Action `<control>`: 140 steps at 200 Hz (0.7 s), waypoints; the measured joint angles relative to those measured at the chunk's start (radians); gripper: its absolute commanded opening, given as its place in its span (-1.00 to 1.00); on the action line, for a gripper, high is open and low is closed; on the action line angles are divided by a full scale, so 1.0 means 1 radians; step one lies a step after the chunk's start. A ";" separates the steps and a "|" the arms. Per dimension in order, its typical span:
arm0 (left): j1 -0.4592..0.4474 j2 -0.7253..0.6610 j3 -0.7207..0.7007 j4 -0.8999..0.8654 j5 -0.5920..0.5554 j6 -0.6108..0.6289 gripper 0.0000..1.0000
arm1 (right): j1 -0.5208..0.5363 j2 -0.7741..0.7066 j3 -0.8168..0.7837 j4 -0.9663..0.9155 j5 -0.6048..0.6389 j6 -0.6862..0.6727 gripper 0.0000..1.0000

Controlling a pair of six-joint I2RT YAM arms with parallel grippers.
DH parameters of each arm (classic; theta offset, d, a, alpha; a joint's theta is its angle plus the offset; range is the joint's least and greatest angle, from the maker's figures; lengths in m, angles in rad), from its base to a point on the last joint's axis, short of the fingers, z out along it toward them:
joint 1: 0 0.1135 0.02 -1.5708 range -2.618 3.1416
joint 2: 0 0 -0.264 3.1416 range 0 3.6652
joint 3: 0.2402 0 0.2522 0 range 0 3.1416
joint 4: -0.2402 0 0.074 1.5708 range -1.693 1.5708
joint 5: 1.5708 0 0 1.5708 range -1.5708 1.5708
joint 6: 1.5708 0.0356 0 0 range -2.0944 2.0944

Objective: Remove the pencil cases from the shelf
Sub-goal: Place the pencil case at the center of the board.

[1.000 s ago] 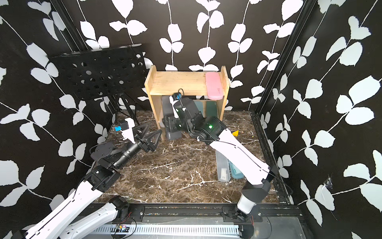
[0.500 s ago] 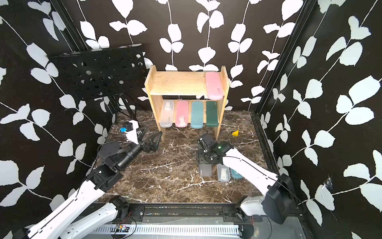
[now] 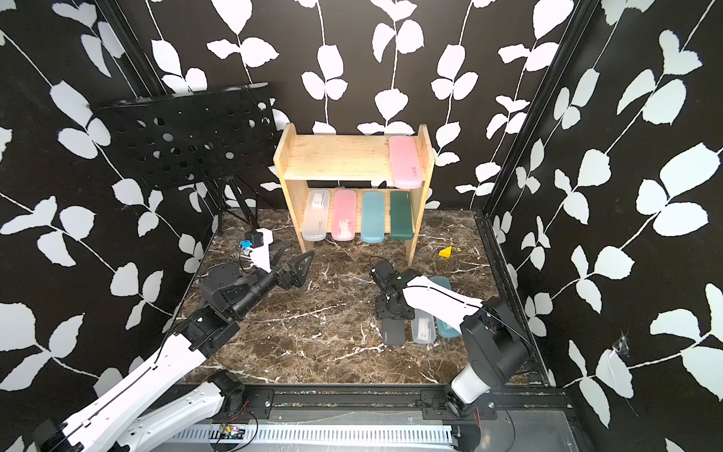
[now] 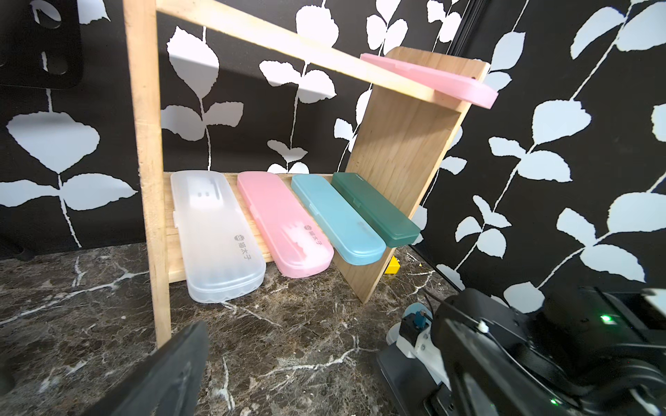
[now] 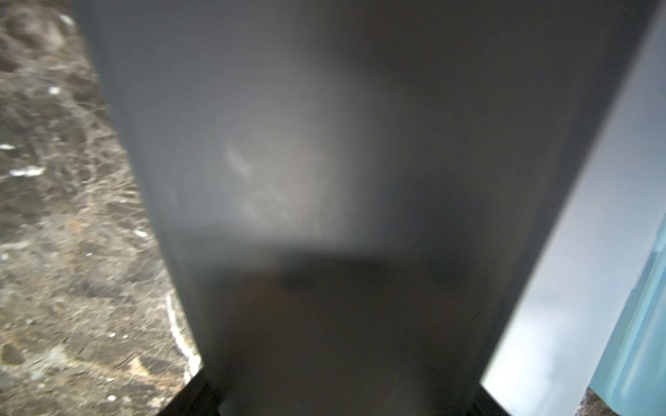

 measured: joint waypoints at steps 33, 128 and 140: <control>0.000 0.008 -0.002 0.000 0.011 0.000 0.97 | -0.029 0.012 -0.021 0.023 0.002 -0.011 0.33; 0.000 0.045 -0.002 0.000 0.028 0.003 0.97 | -0.087 0.056 -0.031 0.056 0.017 -0.073 0.52; 0.000 0.045 -0.002 0.000 0.027 0.003 0.97 | -0.087 0.056 -0.031 0.056 0.021 -0.085 0.61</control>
